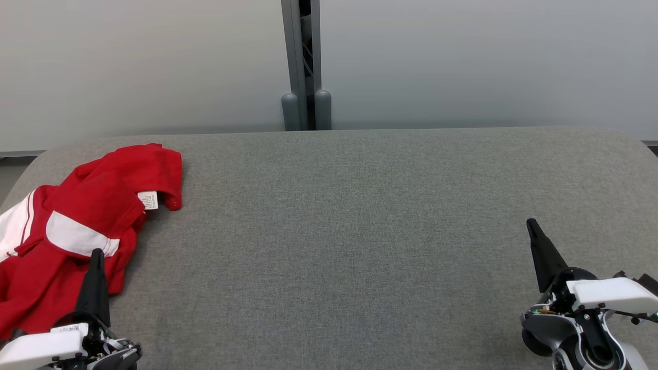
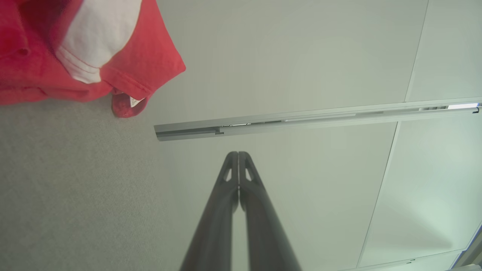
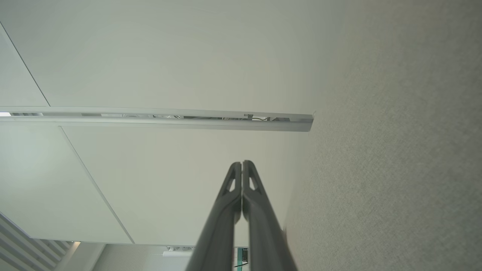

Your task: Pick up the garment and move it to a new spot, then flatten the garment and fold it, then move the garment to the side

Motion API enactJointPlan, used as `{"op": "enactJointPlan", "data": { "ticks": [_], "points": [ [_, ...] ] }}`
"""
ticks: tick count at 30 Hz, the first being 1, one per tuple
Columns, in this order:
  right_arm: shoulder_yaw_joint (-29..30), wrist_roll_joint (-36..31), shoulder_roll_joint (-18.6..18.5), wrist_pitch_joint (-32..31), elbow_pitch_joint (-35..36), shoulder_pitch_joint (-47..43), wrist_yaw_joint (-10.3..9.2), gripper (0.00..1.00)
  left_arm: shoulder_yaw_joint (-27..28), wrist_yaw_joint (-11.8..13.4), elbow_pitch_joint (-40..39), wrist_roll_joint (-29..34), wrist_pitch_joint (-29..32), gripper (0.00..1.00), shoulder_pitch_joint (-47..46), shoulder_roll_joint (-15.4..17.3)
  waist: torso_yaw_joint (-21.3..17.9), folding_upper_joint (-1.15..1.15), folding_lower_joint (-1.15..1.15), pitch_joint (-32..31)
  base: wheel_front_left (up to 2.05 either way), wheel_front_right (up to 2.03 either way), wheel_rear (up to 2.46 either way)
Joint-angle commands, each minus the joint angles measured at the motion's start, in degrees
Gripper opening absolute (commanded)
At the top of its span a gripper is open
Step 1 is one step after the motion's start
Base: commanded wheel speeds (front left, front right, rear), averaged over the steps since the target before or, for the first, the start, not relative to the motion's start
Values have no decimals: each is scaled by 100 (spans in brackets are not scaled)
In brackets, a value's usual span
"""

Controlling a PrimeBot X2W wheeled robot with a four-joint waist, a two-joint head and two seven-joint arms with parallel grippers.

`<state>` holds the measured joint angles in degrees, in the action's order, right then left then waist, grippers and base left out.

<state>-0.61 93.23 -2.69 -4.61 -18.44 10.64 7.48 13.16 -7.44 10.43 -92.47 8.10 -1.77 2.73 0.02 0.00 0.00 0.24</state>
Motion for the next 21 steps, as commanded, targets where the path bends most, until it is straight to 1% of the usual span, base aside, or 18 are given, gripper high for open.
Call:
{"op": "enactJointPlan", "data": {
  "ticks": [1,5,6,11,21],
  "points": [
    [1,8,-39,-15,-2,46,2,0,14,-29,-18,-19,6,0,-112,16,0,0,0,0,0,0,0],
    [1,8,-40,-15,-2,46,2,0,14,-29,-18,-19,6,0,-112,16,0,0,0,0,0,0,0],
    [-1,0,0,1,0,0,0,100,0,0,0,0,-1,100,0,0,0,0,0,0,0,0,0],
    [-38,-13,71,28,-182,-227,-2,100,-52,2,197,13,-36,100,179,-91,0,0,0,1,0,0,0],
    [-166,-278,56,294,-9,-309,-1,100,-344,1,63,255,-348,100,222,-72,-3,0,0,1,0,0,0]
  ]
}}
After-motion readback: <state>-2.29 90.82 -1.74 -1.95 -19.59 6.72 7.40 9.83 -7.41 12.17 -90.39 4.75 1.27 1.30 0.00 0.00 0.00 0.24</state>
